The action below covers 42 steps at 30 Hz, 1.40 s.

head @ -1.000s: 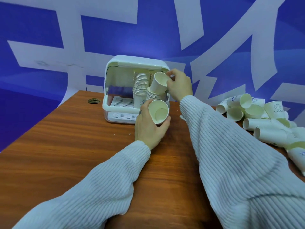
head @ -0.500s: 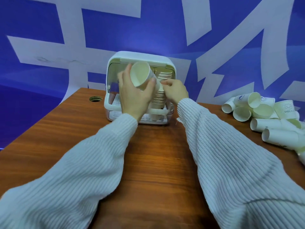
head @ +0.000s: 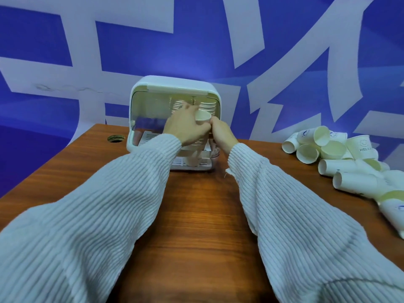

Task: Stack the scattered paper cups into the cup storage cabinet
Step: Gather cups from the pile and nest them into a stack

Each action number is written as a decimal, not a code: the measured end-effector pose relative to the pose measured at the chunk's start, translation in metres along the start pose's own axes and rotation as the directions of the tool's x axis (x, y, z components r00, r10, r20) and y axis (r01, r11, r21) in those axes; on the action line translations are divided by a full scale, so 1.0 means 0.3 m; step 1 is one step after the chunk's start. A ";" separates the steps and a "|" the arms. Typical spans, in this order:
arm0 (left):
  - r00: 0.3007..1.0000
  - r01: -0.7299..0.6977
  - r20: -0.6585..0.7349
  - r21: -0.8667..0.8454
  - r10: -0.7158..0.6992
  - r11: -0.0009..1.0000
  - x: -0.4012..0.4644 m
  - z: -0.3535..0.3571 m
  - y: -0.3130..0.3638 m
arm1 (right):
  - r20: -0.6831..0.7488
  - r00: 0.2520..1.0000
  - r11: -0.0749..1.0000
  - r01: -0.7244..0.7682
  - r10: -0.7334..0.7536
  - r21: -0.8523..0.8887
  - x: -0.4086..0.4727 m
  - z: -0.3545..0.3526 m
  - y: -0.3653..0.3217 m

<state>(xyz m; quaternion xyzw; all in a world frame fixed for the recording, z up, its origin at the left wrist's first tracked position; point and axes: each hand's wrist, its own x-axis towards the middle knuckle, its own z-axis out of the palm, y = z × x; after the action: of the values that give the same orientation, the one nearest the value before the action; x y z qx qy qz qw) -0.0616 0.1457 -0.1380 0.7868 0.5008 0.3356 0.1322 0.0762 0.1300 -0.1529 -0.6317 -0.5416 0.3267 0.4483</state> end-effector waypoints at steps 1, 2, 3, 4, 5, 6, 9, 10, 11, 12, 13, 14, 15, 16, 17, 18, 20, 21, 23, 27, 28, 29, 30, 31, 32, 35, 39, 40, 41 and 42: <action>1.000 0.007 0.029 0.038 -0.008 0.999 -0.008 0.013 -0.006 | 0.007 1.000 1.000 -0.021 0.021 0.017 -0.001 -0.003 0.004; 0.999 0.010 0.035 0.065 -0.013 0.998 -0.017 0.027 -0.014 | 0.010 0.999 0.999 -0.031 0.031 0.044 -0.006 -0.007 0.007; 1.000 0.006 0.026 0.088 -0.008 0.996 -0.024 0.039 -0.022 | 0.011 0.999 0.996 -0.038 0.037 0.080 -0.010 -0.012 0.012; 1.000 0.003 0.013 0.108 -0.004 0.994 -0.030 0.045 -0.026 | 0.004 0.999 0.992 -0.036 0.036 0.124 -0.013 -0.012 0.019; 1.000 -0.006 0.008 0.140 0.005 0.990 -0.032 0.044 -0.029 | -0.007 0.999 0.985 -0.036 0.038 0.170 -0.022 -0.015 0.021; 1.000 -0.022 0.024 0.189 0.018 0.982 -0.030 0.041 -0.031 | -0.016 0.999 0.974 -0.028 0.032 0.224 -0.030 -0.020 0.023; 0.993 -0.097 0.099 0.374 0.065 0.922 -0.034 0.014 -0.016 | -0.074 0.997 0.980 0.013 0.002 0.198 -0.070 -0.052 0.023; 0.991 -0.129 0.089 0.405 0.101 0.905 -0.038 0.004 -0.008 | -0.086 0.996 0.987 0.018 -0.004 0.160 -0.091 -0.070 0.030; 0.985 -0.168 0.045 0.420 0.164 0.892 -0.047 0.000 -0.001 | -0.099 0.995 0.994 0.012 -0.002 0.104 -0.112 -0.091 0.044; 0.970 -0.212 -0.024 0.416 0.243 0.884 -0.064 0.003 0.012 | -0.118 0.993 0.999 0.010 -0.004 0.046 -0.133 -0.116 0.061; 0.942 -0.261 -0.092 0.399 0.322 0.879 -0.086 0.013 0.032 | -0.133 0.991 1.000 0.002 -0.004 -0.016 -0.159 -0.144 0.081; 0.913 -0.312 -0.144 0.358 0.382 0.880 -0.109 0.032 0.062 | -0.150 0.989 0.998 -0.009 0.000 -0.063 -0.179 -0.173 0.106; 0.886 -0.368 -0.173 0.304 0.430 0.879 -0.132 0.060 0.099 | -0.161 0.987 0.996 -0.018 0.004 -0.088 -0.208 -0.205 0.124; 0.872 -0.412 -0.172 0.243 0.457 0.878 -0.156 0.094 0.144 | -0.176 0.984 0.995 -0.030 0.013 -0.097 -0.238 -0.239 0.141; 0.868 -0.446 -0.153 0.178 0.473 0.877 -0.186 0.132 0.190 | -0.188 0.982 0.994 -0.040 0.020 -0.106 -0.274 -0.272 0.157; 0.869 -0.466 -0.128 0.112 0.478 0.877 -0.216 0.176 0.235 | -0.196 0.980 0.991 -0.044 0.018 -0.128 -0.312 -0.306 0.178; 0.866 -0.495 -0.075 0.003 0.494 0.869 -0.271 0.270 0.314 | -0.220 0.976 0.960 -0.060 -0.002 -0.274 -0.391 -0.384 0.223; 0.861 -0.508 -0.040 -0.033 0.507 0.861 -0.299 0.317 0.356 | -0.233 0.972 0.922 -0.092 0.002 -0.377 -0.428 -0.435 0.248; 0.840 -0.538 0.031 -0.077 0.541 0.840 -0.352 0.406 0.443 | -0.309 0.951 0.814 -0.193 0.018 -0.548 -0.500 -0.554 0.290; 0.785 -0.588 0.113 -0.173 0.609 0.790 -0.438 0.533 0.604 | -0.639 0.764 0.570 -0.487 -0.089 -0.662 -0.634 -0.827 0.346; 0.773 -0.594 0.135 -0.188 0.620 0.782 -0.458 0.554 0.635 | -0.690 0.720 0.514 -0.565 -0.075 -0.645 -0.670 -0.884 0.363; 0.761 -0.601 0.152 -0.200 0.630 0.774 -0.477 0.575 0.662 | -0.723 0.690 0.472 -0.629 -0.027 -0.618 -0.704 -0.934 0.383; 0.750 -0.609 0.163 -0.207 0.641 0.766 -0.495 0.592 0.685 | -0.743 0.668 0.442 -0.681 0.048 -0.583 -0.734 -0.974 0.407; 0.740 -0.618 0.165 -0.214 0.652 0.756 -0.508 0.607 0.704 | -0.746 0.653 0.426 -0.715 0.128 -0.553 -0.761 -1.008 0.436; 0.733 -0.624 0.168 -0.222 0.659 0.750 -0.521 0.619 0.720 | -0.738 0.642 0.424 -0.739 0.208 -0.523 -0.784 -1.033 0.467; 0.718 -0.627 0.182 -0.251 0.672 0.737 -0.547 0.643 0.749 | -0.704 0.636 0.503 -0.742 0.318 -0.443 -0.835 -1.057 0.521; 0.708 -0.651 0.172 -0.216 0.685 0.728 -0.550 0.662 0.754 | -0.656 0.724 0.746 -0.554 0.213 -0.369 -0.859 -1.021 0.471; 0.707 -0.655 0.180 -0.201 0.684 0.729 -0.543 0.666 0.752 | -0.574 0.788 0.821 -0.470 0.224 -0.324 -0.858 -1.008 0.459; 0.703 -0.659 0.195 -0.185 0.684 0.729 -0.536 0.669 0.750 | -0.450 0.856 0.876 -0.402 0.256 -0.267 -0.861 -0.990 0.445; 0.700 -0.664 0.205 -0.164 0.684 0.729 -0.530 0.672 0.745 | -0.306 0.908 0.908 -0.360 0.287 -0.215 -0.862 -0.972 0.432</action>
<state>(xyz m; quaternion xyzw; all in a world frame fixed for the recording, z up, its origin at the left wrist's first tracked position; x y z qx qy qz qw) 0.1846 -0.0716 -0.2284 0.9454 0.1439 0.2773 0.0930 0.3370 -0.1862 -0.1787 -0.8059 -0.4017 0.2330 0.3672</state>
